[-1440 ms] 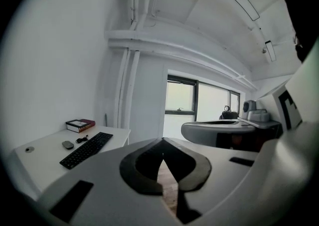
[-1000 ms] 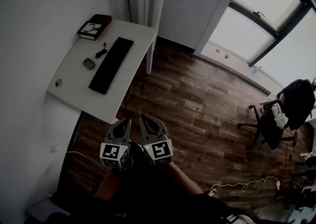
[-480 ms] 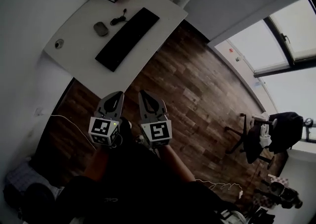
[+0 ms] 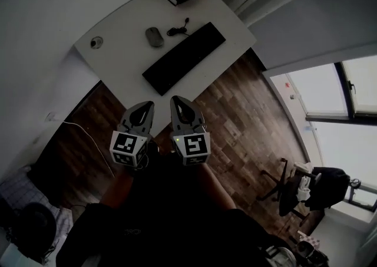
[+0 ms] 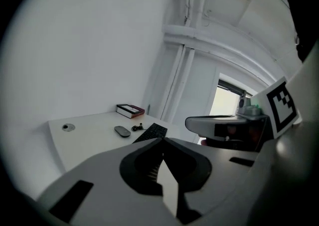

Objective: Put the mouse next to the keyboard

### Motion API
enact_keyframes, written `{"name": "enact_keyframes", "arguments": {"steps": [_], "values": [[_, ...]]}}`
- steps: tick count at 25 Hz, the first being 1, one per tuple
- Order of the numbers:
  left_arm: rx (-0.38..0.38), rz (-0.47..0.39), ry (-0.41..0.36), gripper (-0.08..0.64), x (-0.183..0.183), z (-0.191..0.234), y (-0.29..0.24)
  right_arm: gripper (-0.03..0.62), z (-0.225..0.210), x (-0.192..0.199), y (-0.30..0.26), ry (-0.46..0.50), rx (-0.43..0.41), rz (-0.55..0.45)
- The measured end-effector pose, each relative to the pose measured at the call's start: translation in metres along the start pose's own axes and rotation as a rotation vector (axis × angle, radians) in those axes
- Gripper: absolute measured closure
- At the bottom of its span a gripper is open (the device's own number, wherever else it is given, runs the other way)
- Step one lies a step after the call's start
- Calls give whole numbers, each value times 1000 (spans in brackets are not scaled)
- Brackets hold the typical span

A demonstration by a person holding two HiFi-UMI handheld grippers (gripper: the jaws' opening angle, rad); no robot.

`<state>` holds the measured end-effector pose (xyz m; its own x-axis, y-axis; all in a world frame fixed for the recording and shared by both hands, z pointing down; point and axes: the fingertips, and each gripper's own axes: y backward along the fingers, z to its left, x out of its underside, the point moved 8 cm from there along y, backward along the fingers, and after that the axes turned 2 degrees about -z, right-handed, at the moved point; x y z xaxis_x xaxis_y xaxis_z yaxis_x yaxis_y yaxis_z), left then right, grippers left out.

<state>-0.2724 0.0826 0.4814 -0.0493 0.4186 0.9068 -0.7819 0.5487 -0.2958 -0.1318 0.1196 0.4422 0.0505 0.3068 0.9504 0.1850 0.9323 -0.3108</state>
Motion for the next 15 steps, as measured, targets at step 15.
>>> {"name": "enact_keyframes", "arguments": {"steps": [15], "values": [[-215, -10, 100, 557, -6, 53, -8, 571, 9, -5, -103, 88, -295, 43]]}}
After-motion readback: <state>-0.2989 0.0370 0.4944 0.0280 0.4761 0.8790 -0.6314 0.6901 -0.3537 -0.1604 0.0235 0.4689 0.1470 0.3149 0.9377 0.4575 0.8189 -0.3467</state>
